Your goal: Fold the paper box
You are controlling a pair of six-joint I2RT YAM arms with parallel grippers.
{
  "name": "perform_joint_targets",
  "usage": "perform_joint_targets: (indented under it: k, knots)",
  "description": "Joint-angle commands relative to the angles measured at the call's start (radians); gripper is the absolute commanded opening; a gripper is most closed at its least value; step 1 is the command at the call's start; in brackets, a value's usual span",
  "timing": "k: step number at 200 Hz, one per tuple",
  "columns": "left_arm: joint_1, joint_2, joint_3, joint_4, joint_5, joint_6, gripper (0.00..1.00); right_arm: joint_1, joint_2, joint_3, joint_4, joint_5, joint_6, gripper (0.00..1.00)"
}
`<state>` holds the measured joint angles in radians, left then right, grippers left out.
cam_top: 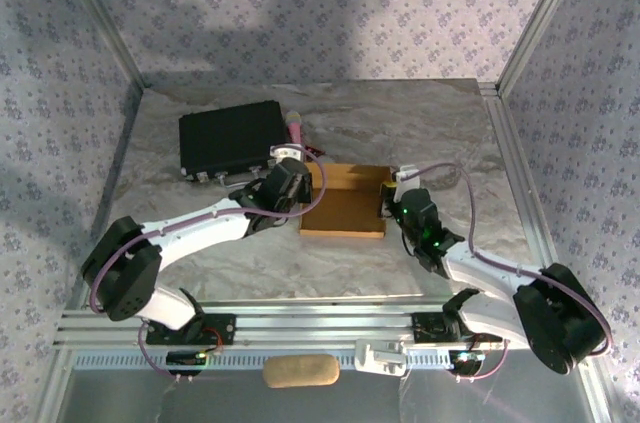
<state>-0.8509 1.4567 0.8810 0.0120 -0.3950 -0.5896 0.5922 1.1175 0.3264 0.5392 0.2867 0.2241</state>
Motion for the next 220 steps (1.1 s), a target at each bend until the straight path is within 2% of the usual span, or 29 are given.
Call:
perform_joint_targets:
  k: [1, 93, 155, 220]
  knots:
    - [-0.047, -0.022, -0.032, 0.077, 0.083, -0.041, 0.0, 0.037, -0.02, -0.016, 0.036, -0.054, -0.029, 0.03]
    - [-0.118, -0.022, -0.118, 0.088, 0.007, -0.081, 0.0, 0.093, -0.078, -0.059, -0.047, 0.056, -0.036, 0.08]
    - [-0.149, -0.001, -0.162, 0.094, -0.037, -0.099, 0.0, 0.099, -0.094, -0.054, -0.101, 0.075, -0.049, 0.11]
    - [-0.168, 0.008, -0.168, 0.076, -0.076, -0.1, 0.0, 0.115, -0.213, -0.029, -0.255, 0.106, 0.005, 0.31]
